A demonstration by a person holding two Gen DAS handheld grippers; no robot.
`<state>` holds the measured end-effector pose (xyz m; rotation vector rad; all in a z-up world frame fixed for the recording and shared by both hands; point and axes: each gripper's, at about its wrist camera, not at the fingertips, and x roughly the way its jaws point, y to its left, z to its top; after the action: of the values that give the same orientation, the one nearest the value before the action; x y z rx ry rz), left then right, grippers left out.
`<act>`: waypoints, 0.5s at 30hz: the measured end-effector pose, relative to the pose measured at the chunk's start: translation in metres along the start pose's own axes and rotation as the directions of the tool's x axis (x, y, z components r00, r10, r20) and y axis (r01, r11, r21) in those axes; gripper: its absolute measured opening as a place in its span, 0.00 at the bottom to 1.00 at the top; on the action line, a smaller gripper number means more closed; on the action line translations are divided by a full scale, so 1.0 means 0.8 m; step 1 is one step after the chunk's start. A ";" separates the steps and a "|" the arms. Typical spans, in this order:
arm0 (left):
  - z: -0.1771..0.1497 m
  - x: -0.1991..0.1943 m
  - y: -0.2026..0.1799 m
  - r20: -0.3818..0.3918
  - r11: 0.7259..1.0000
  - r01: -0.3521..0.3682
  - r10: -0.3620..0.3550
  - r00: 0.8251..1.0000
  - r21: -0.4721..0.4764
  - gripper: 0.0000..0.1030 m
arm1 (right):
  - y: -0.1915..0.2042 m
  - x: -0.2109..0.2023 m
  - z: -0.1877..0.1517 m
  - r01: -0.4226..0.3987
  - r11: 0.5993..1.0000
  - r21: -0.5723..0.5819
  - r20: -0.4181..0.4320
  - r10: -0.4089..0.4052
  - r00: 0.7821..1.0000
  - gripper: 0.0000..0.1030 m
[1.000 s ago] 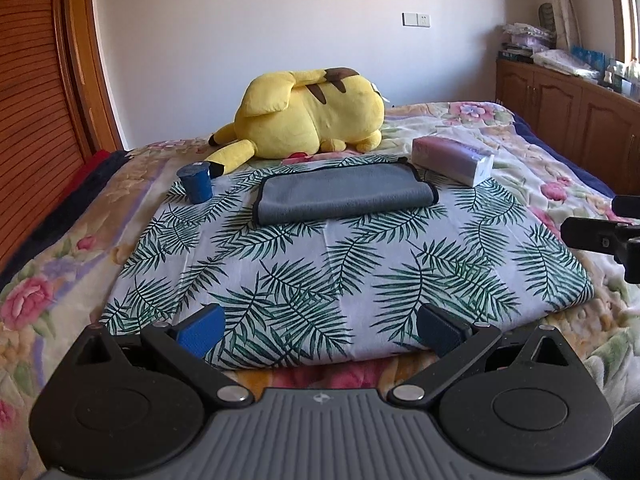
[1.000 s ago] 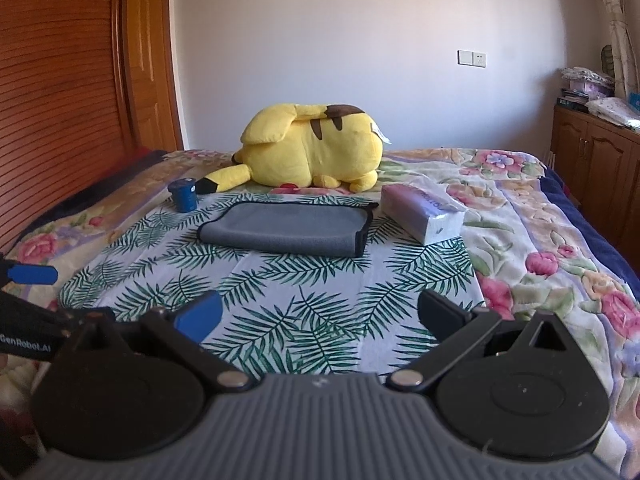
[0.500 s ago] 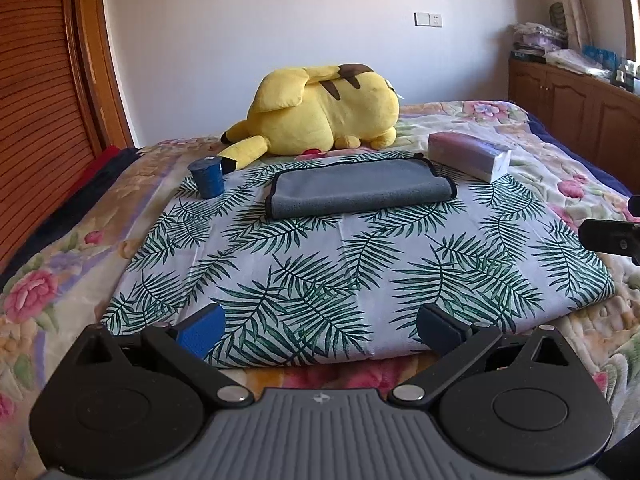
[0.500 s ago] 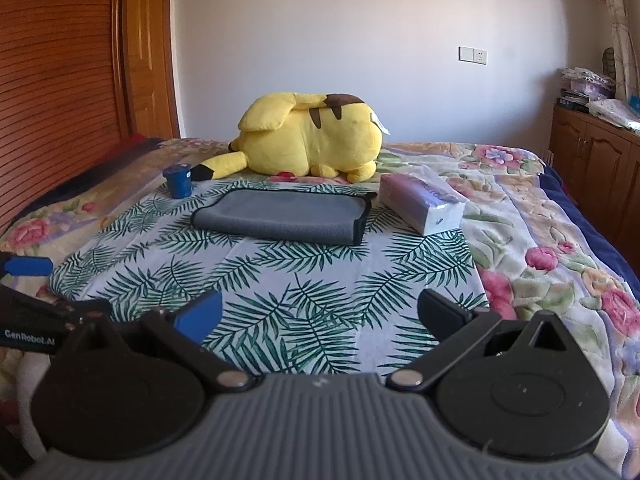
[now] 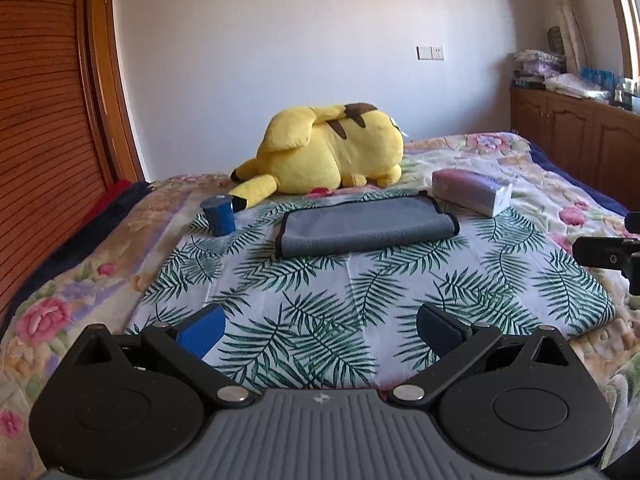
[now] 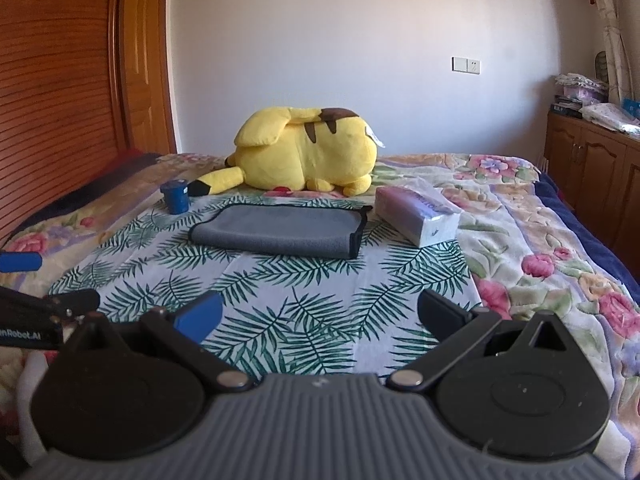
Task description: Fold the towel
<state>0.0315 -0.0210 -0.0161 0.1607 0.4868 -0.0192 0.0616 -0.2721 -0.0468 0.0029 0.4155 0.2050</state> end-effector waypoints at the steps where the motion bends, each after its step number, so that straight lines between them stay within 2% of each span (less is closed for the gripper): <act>1: 0.001 -0.001 0.000 0.007 1.000 -0.002 0.002 1.000 0.001 1.00 | 0.000 -0.001 0.000 0.001 1.000 0.001 0.004 -0.001 1.000 1.00; 15: 0.009 -0.018 -0.001 0.093 1.000 -0.009 0.008 0.996 0.011 1.00 | -0.003 -0.009 0.003 0.024 1.000 0.012 0.070 -0.025 0.997 1.00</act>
<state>0.0217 -0.0232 -0.0034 0.1720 0.3935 -0.0211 0.0564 -0.2756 -0.0421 0.0161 0.3461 0.1777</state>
